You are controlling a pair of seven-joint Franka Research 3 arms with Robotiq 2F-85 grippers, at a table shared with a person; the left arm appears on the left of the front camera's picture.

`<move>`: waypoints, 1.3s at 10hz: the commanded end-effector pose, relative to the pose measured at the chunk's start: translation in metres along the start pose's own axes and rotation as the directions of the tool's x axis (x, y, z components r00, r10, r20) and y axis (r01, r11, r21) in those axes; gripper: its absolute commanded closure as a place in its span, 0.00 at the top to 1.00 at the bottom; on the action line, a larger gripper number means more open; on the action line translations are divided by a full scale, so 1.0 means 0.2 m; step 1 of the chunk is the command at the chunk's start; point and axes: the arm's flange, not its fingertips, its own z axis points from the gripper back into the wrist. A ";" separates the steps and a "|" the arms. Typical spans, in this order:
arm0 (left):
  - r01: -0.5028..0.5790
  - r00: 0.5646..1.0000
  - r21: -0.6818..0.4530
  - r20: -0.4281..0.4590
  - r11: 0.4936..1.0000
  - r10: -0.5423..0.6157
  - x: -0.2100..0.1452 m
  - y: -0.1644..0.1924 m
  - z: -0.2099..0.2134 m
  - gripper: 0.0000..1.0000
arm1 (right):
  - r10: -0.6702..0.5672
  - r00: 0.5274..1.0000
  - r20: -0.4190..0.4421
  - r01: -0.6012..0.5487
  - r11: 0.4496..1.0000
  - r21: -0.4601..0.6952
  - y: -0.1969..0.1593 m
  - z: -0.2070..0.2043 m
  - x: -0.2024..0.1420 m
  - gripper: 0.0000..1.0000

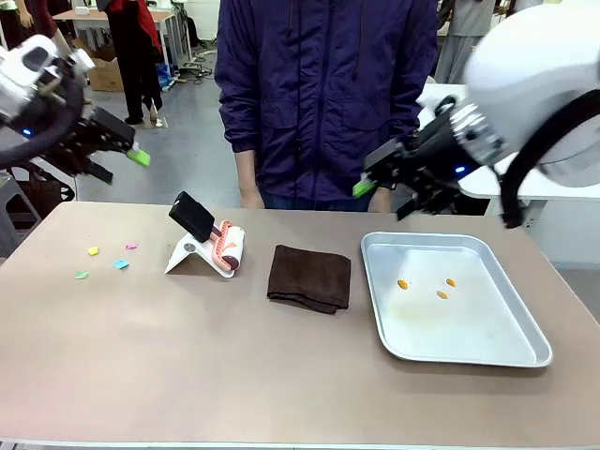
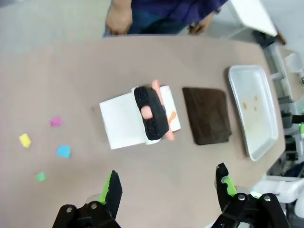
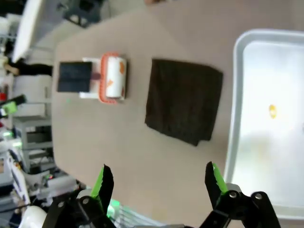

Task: Clean the surface of the table.
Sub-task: Hold the Lint Roller with your left hand and the towel with your right hand.

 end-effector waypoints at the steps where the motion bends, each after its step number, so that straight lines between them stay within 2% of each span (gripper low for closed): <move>1: -0.046 0.997 0.022 -0.062 0.999 0.048 0.11 0.00 -0.08 1.00 | -0.056 0.997 -0.045 0.052 0.996 -0.073 0.08 -0.13 0.02 1.00; 3: -0.071 0.991 -0.001 -0.109 0.997 0.071 0.15 -0.01 -0.22 1.00 | -0.083 0.990 -0.116 0.068 0.990 -0.125 0.07 -0.26 -0.01 1.00; 5: -0.101 0.981 -0.007 -0.169 0.995 0.099 0.17 0.02 -0.30 1.00 | -0.116 0.984 -0.134 0.098 0.987 -0.130 0.03 -0.24 0.01 1.00; 6: -0.054 0.992 -0.003 -0.114 0.999 0.053 0.11 0.01 -0.28 1.00 | -0.068 0.991 -0.118 0.054 0.992 -0.115 0.02 -0.30 -0.05 1.00; 9: -0.054 0.992 -0.003 -0.114 0.999 0.053 0.11 0.01 -0.28 1.00 | -0.068 0.991 -0.118 0.054 0.992 -0.115 0.02 -0.30 -0.05 1.00; 10: -0.064 0.990 -0.009 -0.128 0.998 0.062 0.14 0.01 -0.31 1.00 | -0.077 0.989 -0.129 0.062 0.991 -0.119 0.01 -0.30 -0.04 1.00; 11: -0.074 0.981 -0.007 -0.182 0.997 0.072 0.17 0.01 -0.37 1.00 | -0.104 0.985 -0.135 0.080 0.981 -0.179 0.05 -0.42 0.03 1.00; 12: -0.110 0.973 0.001 -0.203 0.994 0.108 0.19 0.02 -0.43 1.00 | -0.080 0.980 -0.182 0.048 0.984 -0.171 0.07 -0.50 0.07 1.00; 13: -0.119 0.965 0.025 -0.235 0.993 0.121 0.19 0.02 -0.48 1.00 | -0.106 0.980 -0.169 0.071 0.977 -0.203 0.08 -0.57 0.11 1.00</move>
